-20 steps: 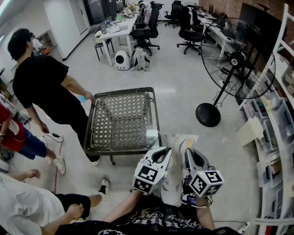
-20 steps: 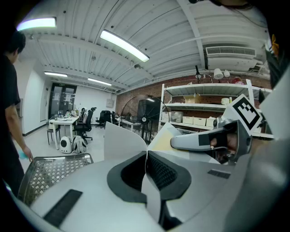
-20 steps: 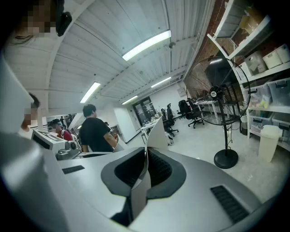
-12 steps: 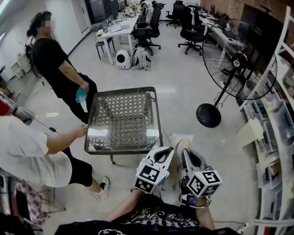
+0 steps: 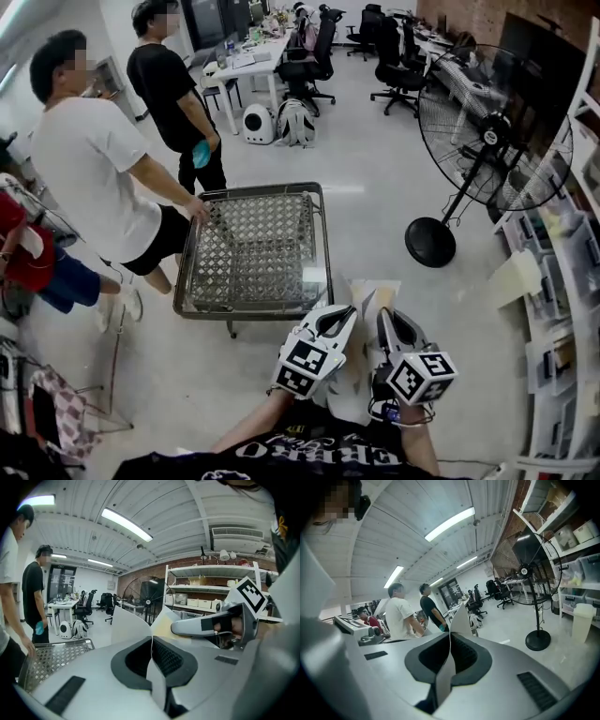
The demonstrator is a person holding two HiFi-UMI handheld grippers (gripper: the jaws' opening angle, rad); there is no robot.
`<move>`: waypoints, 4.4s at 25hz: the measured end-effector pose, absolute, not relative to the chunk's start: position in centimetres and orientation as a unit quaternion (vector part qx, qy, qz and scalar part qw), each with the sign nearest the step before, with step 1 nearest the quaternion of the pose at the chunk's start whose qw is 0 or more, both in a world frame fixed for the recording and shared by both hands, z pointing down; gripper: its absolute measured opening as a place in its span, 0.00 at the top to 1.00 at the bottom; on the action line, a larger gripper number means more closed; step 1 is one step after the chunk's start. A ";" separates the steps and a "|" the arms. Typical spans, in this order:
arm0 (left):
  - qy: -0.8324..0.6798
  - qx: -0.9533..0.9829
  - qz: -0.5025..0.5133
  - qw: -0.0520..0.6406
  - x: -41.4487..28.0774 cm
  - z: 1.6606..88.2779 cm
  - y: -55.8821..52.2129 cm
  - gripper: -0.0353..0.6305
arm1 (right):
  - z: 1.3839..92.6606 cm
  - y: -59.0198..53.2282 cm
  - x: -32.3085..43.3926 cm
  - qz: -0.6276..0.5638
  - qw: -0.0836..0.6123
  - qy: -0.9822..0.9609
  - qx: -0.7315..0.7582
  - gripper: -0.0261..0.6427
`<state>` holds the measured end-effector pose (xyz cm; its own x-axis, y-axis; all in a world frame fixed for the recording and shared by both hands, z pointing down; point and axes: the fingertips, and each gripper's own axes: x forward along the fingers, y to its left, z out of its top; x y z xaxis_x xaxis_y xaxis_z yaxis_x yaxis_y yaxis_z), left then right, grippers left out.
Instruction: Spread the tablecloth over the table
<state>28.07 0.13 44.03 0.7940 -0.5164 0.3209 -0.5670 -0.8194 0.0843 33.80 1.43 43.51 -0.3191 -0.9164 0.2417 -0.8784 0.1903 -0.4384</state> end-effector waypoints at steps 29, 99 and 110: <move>-0.321 0.932 0.165 0.042 38.6 41.1 -12.7 0.92 | 41.3 -8.5 48.0 -0.243 0.081 0.782 -0.568 0.94; -0.809 0.587 0.032 0.002 -38.8 37.0 -44.0 0.91 | 35.7 -45.6 1.4 -0.113 0.036 0.880 -0.461 0.93; -0.745 0.655 0.125 0.000 -31.3 43.8 -40.0 0.90 | 41.3 -42.3 4.3 -0.164 0.014 0.847 -0.506 0.93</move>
